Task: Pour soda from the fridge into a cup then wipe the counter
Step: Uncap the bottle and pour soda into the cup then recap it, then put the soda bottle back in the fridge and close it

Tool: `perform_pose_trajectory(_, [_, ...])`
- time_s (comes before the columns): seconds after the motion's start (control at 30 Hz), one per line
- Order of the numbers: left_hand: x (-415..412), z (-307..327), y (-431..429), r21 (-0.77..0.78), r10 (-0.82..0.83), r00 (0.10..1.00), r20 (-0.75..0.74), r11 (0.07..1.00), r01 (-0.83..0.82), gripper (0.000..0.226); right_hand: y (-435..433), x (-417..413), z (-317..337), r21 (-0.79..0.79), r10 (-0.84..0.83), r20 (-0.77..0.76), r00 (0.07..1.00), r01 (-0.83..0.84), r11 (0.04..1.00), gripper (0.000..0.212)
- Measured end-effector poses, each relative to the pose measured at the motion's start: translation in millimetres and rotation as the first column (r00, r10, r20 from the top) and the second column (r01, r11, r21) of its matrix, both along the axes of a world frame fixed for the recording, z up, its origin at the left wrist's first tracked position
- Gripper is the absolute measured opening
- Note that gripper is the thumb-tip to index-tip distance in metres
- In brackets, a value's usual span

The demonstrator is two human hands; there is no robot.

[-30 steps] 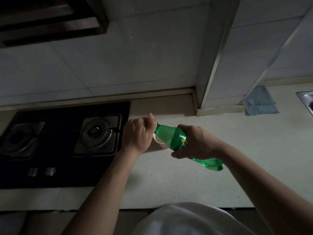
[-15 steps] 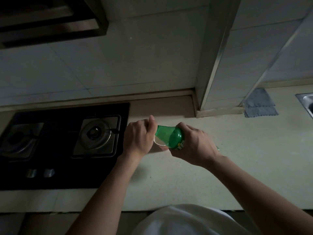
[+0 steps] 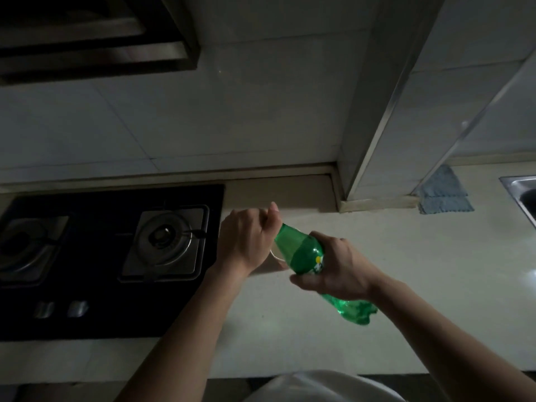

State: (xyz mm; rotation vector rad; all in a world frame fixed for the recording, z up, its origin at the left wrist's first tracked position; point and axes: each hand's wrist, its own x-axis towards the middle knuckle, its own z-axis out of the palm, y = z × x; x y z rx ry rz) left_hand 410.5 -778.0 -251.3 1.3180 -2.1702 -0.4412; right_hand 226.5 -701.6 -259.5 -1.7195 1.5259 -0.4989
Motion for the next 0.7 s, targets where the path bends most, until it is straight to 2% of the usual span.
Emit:
perform_pose_trajectory(0.1, [-4, 5, -8, -0.068, -0.043, 0.999, -0.024, 0.997, 0.041, 0.057, 10, 6, 1, 0.076, -0.073, 0.181, 0.981, 0.060, 0.995, 0.051])
perform_pose_trajectory(0.2, [-10, 5, -18, -0.108, -0.131, 0.990, -0.046, 0.986, 0.126, 0.054, 24, 9, 0, 0.042, -0.164, 0.168, 0.972, 0.159, 0.986, 0.057])
perform_pose_trajectory(0.33, [-17, 8, -20, -0.160, -0.273, 0.959, -0.075, 0.953, 0.258, 0.050, 43, 7, 2, 0.000, -0.196, 0.247, 0.949, 0.202, 0.979, 0.048])
perform_pose_trajectory(0.43, [-18, 22, -14, -0.190, -0.292, 0.954, -0.061, 0.942, 0.276, 0.043, 53, 4, 5, 0.019, -0.210, 0.348, 0.914, 0.217, 0.976, 0.054])
perform_pose_trajectory(0.5, [-15, 35, -6, -0.207, -0.282, 0.959, -0.022, 0.940, 0.271, 0.043, 55, 3, 6, 0.003, -0.203, 0.368, 0.907, 0.218, 0.976, 0.052])
perform_pose_trajectory(0.57, [-7, 48, 3, -0.195, -0.204, 0.979, -0.009, 0.960, 0.198, 0.045, 51, 3, 7, -0.003, -0.174, 0.399, 0.900, 0.191, 0.982, 0.051])
perform_pose_trajectory(0.6, [0, 54, 7, -0.167, -0.150, 0.988, -0.031, 0.975, 0.143, 0.045, 47, 3, 9, -0.013, -0.148, 0.420, 0.896, 0.169, 0.986, 0.054])
perform_pose_trajectory(0.7, [31, 62, 29, -0.034, -0.024, 0.975, -0.221, 0.999, 0.017, 0.035, 34, 6, 18, -0.066, -0.048, 0.474, 0.879, 0.090, 0.994, 0.059])
